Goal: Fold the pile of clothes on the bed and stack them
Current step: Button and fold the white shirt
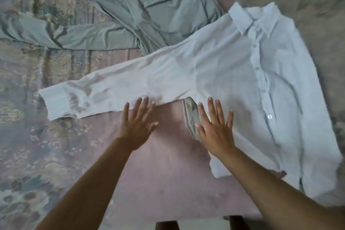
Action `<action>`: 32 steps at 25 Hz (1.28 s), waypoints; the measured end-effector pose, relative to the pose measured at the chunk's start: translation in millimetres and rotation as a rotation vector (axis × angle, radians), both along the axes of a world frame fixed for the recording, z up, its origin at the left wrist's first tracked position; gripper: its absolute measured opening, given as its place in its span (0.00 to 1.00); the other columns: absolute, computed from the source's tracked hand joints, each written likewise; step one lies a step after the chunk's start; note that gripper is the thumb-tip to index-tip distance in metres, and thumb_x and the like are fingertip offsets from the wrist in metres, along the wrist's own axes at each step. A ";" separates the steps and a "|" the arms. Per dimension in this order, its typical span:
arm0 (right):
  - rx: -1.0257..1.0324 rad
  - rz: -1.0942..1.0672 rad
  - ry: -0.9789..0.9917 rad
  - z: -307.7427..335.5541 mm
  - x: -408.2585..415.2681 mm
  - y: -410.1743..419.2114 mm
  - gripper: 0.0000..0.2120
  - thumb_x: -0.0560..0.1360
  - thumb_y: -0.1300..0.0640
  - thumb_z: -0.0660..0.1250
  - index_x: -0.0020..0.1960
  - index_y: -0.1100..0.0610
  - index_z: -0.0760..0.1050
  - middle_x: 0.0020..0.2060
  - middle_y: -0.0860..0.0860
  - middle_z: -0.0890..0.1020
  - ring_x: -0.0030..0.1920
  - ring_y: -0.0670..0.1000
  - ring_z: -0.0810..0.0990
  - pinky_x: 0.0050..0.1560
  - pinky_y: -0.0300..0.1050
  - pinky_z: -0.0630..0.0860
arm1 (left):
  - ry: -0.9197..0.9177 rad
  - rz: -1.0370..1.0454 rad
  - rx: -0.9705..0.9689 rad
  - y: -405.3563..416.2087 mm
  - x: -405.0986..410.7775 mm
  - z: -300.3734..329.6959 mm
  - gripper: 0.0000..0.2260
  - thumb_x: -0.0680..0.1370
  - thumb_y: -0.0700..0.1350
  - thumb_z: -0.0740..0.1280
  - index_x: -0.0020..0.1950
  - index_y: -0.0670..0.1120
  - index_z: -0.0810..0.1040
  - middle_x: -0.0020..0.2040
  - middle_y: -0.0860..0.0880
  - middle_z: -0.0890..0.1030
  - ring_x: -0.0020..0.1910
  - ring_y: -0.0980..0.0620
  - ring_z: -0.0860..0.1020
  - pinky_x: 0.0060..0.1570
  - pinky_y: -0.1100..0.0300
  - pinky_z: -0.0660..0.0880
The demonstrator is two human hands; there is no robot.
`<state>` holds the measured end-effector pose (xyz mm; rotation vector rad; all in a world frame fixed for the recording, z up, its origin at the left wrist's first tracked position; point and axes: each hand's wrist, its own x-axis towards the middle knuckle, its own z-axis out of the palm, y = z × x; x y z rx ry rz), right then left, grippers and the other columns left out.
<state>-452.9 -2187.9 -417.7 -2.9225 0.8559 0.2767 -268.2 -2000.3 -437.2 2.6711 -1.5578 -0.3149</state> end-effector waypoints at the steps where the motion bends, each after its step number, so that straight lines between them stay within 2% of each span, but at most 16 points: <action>1: -0.014 -0.006 -0.001 3.7 -37.6 -9.6 0.29 0.74 0.45 0.52 0.73 0.53 0.60 0.73 0.58 0.63 0.73 0.58 0.57 0.65 0.70 0.59 | 0.058 -0.071 -0.045 -16.6 -37.1 0.8 0.28 0.81 0.60 0.46 0.74 0.45 0.61 0.73 0.40 0.65 0.71 0.40 0.66 0.68 0.40 0.58; 5: 0.016 0.063 0.005 -0.9 -159.3 -31.2 0.31 0.73 0.43 0.54 0.73 0.53 0.59 0.73 0.56 0.59 0.72 0.58 0.58 0.63 0.68 0.66 | 0.188 -0.195 -0.148 -66.6 -170.1 1.8 0.37 0.74 0.65 0.58 0.75 0.43 0.59 0.74 0.40 0.63 0.72 0.40 0.64 0.68 0.42 0.59; 7: 0.021 0.137 0.014 -11.5 -199.3 -39.4 0.35 0.71 0.42 0.64 0.74 0.53 0.59 0.73 0.56 0.60 0.72 0.57 0.58 0.66 0.66 0.65 | 0.181 -0.232 -0.124 -75.3 -221.6 -1.7 0.44 0.69 0.68 0.64 0.75 0.41 0.58 0.75 0.39 0.60 0.74 0.40 0.60 0.69 0.42 0.58; 9: 0.055 0.157 0.000 -19.3 -212.9 -52.3 0.44 0.62 0.45 0.77 0.72 0.54 0.62 0.71 0.59 0.66 0.71 0.60 0.61 0.68 0.64 0.61 | 0.166 -0.154 -0.104 -77.6 -255.0 -6.4 0.47 0.66 0.60 0.73 0.75 0.40 0.56 0.74 0.38 0.60 0.73 0.38 0.60 0.67 0.40 0.62; 10: 0.079 0.156 -0.017 -19.9 -210.6 -59.0 0.43 0.60 0.49 0.79 0.71 0.55 0.66 0.69 0.60 0.70 0.70 0.61 0.65 0.67 0.64 0.63 | 0.177 -0.053 -0.140 -78.2 -263.7 -7.6 0.44 0.67 0.52 0.75 0.74 0.40 0.57 0.72 0.36 0.62 0.71 0.36 0.63 0.64 0.40 0.66; 12: 0.129 0.180 -0.134 -22.1 -198.3 -76.1 0.27 0.63 0.58 0.76 0.61 0.59 0.76 0.61 0.61 0.77 0.61 0.63 0.76 0.60 0.60 0.72 | 0.216 0.228 -0.347 -80.6 -268.5 -10.1 0.30 0.68 0.37 0.75 0.67 0.36 0.66 0.65 0.31 0.68 0.61 0.32 0.72 0.54 0.40 0.75; 14: 0.184 0.194 -0.343 -16.0 -176.0 -99.6 0.12 0.66 0.62 0.68 0.48 0.61 0.81 0.48 0.59 0.83 0.47 0.62 0.82 0.49 0.56 0.77 | 0.355 0.581 -0.541 -94.0 -260.1 4.2 0.14 0.73 0.33 0.70 0.57 0.35 0.74 0.58 0.34 0.72 0.48 0.38 0.77 0.44 0.44 0.79; 16: 0.241 0.088 -0.425 -2.2 -149.2 -121.0 0.11 0.71 0.58 0.65 0.49 0.62 0.80 0.43 0.58 0.82 0.44 0.62 0.81 0.44 0.55 0.77 | 0.589 0.847 -0.649 -112.5 -239.2 21.9 0.09 0.77 0.34 0.66 0.56 0.37 0.75 0.53 0.41 0.72 0.39 0.48 0.77 0.36 0.53 0.80; 17: 0.217 0.000 -0.403 1.1 -138.1 -129.1 0.13 0.72 0.57 0.66 0.53 0.62 0.79 0.45 0.59 0.82 0.47 0.63 0.80 0.46 0.56 0.76 | 0.698 0.951 -0.681 -122.3 -227.9 27.3 0.09 0.78 0.36 0.65 0.58 0.39 0.73 0.50 0.43 0.73 0.35 0.50 0.76 0.34 0.58 0.79; 19: 0.070 -0.150 -0.345 2.2 -127.6 -134.7 0.23 0.70 0.57 0.72 0.63 0.63 0.73 0.53 0.62 0.79 0.54 0.64 0.77 0.50 0.58 0.74 | 0.791 1.093 -0.706 -138.5 -212.3 31.3 0.10 0.79 0.41 0.64 0.59 0.44 0.69 0.46 0.48 0.74 0.36 0.49 0.78 0.38 0.57 0.79; 22: -0.090 0.062 -0.452 -8.4 -147.2 -119.5 0.28 0.64 0.60 0.76 0.61 0.62 0.72 0.56 0.63 0.77 0.54 0.63 0.77 0.51 0.56 0.76 | 0.723 0.966 -0.669 -143.8 -225.9 32.5 0.16 0.77 0.47 0.68 0.59 0.42 0.67 0.52 0.46 0.72 0.43 0.51 0.78 0.45 0.56 0.78; 24: -0.098 0.219 -0.437 -26.1 -165.7 -104.0 0.25 0.61 0.58 0.78 0.55 0.62 0.74 0.52 0.60 0.78 0.51 0.60 0.77 0.48 0.53 0.76 | 0.494 0.677 -0.595 -140.5 -239.8 26.9 0.21 0.73 0.42 0.73 0.62 0.39 0.69 0.55 0.41 0.71 0.40 0.55 0.74 0.42 0.60 0.76; 26: -0.076 0.186 -0.307 -40.6 -171.1 -94.6 0.23 0.59 0.56 0.79 0.50 0.62 0.76 0.49 0.58 0.79 0.48 0.59 0.77 0.46 0.52 0.75 | 0.292 0.552 -0.483 -145.0 -233.2 13.0 0.26 0.71 0.40 0.75 0.65 0.42 0.69 0.56 0.38 0.72 0.45 0.47 0.75 0.44 0.55 0.75; 28: -0.137 0.124 -0.242 -47.8 -166.2 -94.1 0.17 0.59 0.62 0.78 0.46 0.61 0.78 0.43 0.57 0.80 0.44 0.58 0.79 0.43 0.51 0.75 | 0.365 0.662 -0.400 -157.0 -218.3 12.8 0.27 0.72 0.41 0.72 0.69 0.44 0.67 0.55 0.41 0.75 0.50 0.43 0.75 0.49 0.49 0.76; 29: -0.163 0.108 -0.255 -49.2 -163.7 -97.3 0.15 0.58 0.66 0.77 0.43 0.61 0.79 0.40 0.56 0.80 0.41 0.58 0.80 0.42 0.51 0.76 | 0.468 0.742 -0.371 -164.7 -212.8 16.4 0.24 0.74 0.42 0.70 0.69 0.45 0.68 0.51 0.44 0.77 0.47 0.45 0.76 0.47 0.51 0.76; 32: -0.142 0.098 -0.413 -44.2 -165.6 -102.4 0.12 0.60 0.70 0.74 0.41 0.60 0.79 0.39 0.54 0.80 0.41 0.58 0.80 0.50 0.54 0.74 | 0.509 0.898 -0.412 -172.9 -216.8 39.0 0.06 0.77 0.39 0.63 0.53 0.41 0.74 0.42 0.48 0.77 0.37 0.59 0.77 0.34 0.68 0.68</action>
